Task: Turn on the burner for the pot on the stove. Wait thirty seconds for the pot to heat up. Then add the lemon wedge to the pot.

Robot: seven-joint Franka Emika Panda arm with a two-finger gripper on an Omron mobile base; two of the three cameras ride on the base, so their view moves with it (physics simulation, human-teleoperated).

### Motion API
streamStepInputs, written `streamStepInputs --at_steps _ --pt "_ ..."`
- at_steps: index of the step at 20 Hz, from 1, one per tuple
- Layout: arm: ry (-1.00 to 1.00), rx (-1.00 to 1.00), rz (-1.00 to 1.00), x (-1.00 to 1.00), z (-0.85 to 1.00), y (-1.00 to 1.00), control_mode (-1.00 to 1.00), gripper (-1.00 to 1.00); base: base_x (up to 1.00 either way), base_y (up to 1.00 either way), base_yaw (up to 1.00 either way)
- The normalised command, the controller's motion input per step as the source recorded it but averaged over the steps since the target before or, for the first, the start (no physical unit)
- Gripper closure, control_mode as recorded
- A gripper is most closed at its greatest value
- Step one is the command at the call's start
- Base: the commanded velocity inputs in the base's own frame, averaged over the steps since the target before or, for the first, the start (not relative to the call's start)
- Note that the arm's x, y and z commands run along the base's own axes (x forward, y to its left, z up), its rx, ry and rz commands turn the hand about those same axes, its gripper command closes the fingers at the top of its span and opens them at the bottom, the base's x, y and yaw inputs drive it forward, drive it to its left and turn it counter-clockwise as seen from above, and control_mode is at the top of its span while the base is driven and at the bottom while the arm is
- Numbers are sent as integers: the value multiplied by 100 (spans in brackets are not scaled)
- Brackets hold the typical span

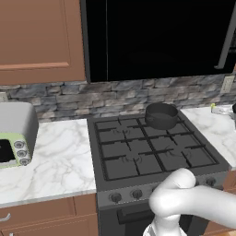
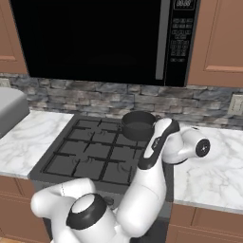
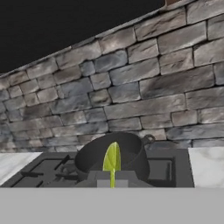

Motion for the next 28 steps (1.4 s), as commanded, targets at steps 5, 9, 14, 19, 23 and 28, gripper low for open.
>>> streamStepInputs --at_steps 5,9,14,19,23,28 --pt "1 0 0 12 0 22 -100 100 0 0 0" --pt "0 -1 2 19 0 32 -100 100 0 0 0" --pt "0 -2 2 32 0 28 -100 100 0 0 0" --pt "0 -3 2 38 0 19 -100 100 0 0 0" --pt "0 -3 0 39 0 18 -100 100 0 0 0" --pt "0 -2 0 37 0 11 -100 100 0 0 0"
